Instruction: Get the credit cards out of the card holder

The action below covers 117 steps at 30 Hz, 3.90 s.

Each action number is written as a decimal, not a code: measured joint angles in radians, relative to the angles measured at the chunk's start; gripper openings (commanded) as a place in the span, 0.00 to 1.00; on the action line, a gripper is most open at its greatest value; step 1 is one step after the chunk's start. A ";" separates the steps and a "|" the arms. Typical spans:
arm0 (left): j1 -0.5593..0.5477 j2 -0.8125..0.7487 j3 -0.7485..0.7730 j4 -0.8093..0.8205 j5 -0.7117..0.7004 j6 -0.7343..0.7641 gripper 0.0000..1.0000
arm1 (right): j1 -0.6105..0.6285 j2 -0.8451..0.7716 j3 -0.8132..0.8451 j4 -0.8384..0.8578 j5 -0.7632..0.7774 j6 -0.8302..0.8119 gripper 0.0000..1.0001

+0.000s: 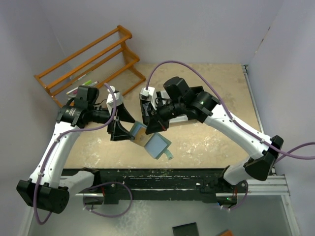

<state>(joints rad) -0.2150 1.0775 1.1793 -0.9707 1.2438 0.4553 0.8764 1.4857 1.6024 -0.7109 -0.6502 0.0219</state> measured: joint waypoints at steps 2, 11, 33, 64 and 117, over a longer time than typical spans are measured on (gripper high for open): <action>-0.006 0.019 0.000 -0.006 0.036 -0.002 0.87 | 0.000 0.002 0.005 0.007 0.000 -0.003 0.00; -0.023 0.059 -0.011 -0.028 0.075 -0.014 0.41 | 0.000 0.079 0.120 0.004 -0.012 -0.025 0.00; -0.023 -0.099 -0.204 0.520 0.029 -0.737 0.00 | -0.252 -0.140 0.043 0.259 0.127 0.232 0.65; -0.021 -0.124 -0.229 1.097 -0.068 -1.310 0.00 | -0.105 -0.290 -0.510 0.924 -0.063 0.733 0.40; 0.004 -0.175 -0.283 1.329 -0.016 -1.534 0.16 | -0.102 -0.318 -0.627 1.201 0.108 0.947 0.00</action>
<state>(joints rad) -0.2111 0.9020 0.8959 0.3588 1.2274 -1.0790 0.7742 1.1679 0.9756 0.4904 -0.5426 0.9691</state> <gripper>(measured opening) 0.254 0.005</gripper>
